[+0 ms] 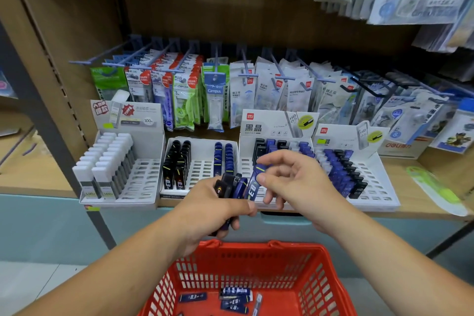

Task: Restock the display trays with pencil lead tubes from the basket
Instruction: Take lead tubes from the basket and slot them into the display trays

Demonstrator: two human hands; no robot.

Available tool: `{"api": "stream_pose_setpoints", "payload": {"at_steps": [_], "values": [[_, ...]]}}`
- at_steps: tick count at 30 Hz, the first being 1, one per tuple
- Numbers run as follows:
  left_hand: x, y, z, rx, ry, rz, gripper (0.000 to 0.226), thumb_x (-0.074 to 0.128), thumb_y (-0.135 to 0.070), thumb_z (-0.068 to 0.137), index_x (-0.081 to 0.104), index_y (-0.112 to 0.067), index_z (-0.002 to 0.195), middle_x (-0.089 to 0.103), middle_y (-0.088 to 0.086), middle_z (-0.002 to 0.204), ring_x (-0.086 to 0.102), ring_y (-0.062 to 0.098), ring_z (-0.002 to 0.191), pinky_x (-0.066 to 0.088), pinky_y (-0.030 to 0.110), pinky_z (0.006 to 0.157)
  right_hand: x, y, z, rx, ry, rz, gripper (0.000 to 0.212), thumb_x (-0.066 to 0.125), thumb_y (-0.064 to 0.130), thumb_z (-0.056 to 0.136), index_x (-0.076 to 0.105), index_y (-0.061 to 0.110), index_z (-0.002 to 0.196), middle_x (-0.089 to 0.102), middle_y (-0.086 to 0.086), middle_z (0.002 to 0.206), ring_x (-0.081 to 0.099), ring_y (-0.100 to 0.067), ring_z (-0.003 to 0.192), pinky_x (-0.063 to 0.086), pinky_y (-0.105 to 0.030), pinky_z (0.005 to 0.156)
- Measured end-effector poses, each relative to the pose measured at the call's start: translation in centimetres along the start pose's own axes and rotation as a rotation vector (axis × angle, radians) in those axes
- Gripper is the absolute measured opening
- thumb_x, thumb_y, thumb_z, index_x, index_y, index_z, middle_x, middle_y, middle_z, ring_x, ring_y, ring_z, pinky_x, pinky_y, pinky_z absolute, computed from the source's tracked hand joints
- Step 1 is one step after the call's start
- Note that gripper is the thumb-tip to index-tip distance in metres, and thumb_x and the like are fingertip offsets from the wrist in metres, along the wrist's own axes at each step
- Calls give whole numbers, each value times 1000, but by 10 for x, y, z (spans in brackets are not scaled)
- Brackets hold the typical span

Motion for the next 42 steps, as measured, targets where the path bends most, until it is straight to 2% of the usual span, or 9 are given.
{"api": "stream_pose_setpoints", "payload": {"at_steps": [6,13,16,20,25,29,32,37,42], "values": [[-15,1,-5,-35,-105,-29,20,79,-11,87,69,-5,103,78,15,89,53,17,57,34,25,48,0,-2,1,93,-95,103,20,66,-4,94,57,10,105,64,-11,73,66,-26,60,50,-35,51],[-52,-2,-19,-20,-238,-175,14,74,-9,92,68,-6,104,73,14,83,52,16,55,32,23,46,26,-6,-7,198,148,39,17,73,-2,90,66,-1,106,75,-23,85,71,-26,72,54,-34,60],[-63,-1,-24,-31,-247,-148,12,74,-10,92,69,-6,103,74,12,81,51,15,55,32,23,45,37,-2,-5,195,85,113,18,74,-4,88,67,-2,105,74,-19,78,71,-28,70,57,-32,58],[-78,7,-30,-90,-253,36,8,72,-5,87,72,-6,94,69,7,70,51,13,50,33,24,44,39,4,5,153,-104,207,24,80,-3,81,67,1,101,75,-17,78,72,-27,69,56,-32,58],[-90,14,-30,-132,-256,21,10,74,-8,87,72,-3,95,68,8,71,50,15,52,32,23,44,44,3,21,-39,-204,-169,21,86,4,78,74,21,82,73,1,68,68,-10,64,52,-22,62],[-95,17,-27,-159,-239,-8,15,77,-11,87,72,-2,99,67,8,70,50,15,51,33,23,43,55,-1,33,-122,-221,-356,26,84,14,82,74,37,78,71,9,69,68,-15,69,57,-30,70],[-96,20,-25,-164,-245,-16,19,78,-12,87,71,-2,102,68,8,72,51,16,52,34,24,43,61,-2,40,-180,-222,-495,23,84,20,83,68,37,83,70,14,79,63,-10,67,57,-36,75],[-101,25,-23,-172,-248,-20,20,79,-13,88,71,-2,103,68,7,73,52,17,55,35,25,45,67,-11,51,-178,-198,-597,18,81,21,85,70,35,86,66,15,76,57,-10,69,56,-40,76],[-101,27,-20,-181,-240,-27,21,78,-14,88,72,-3,104,69,8,76,54,19,62,37,27,49,74,-15,56,-216,-158,-549,21,73,12,91,77,31,98,59,32,62,53,3,60,50,-30,69]]}}
Point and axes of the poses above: each hand's wrist, its own z-axis towards the middle knuckle, its own x-axis out of the palm, y = z × x, the point moved 4 cm from there along z, towards the middle knuckle
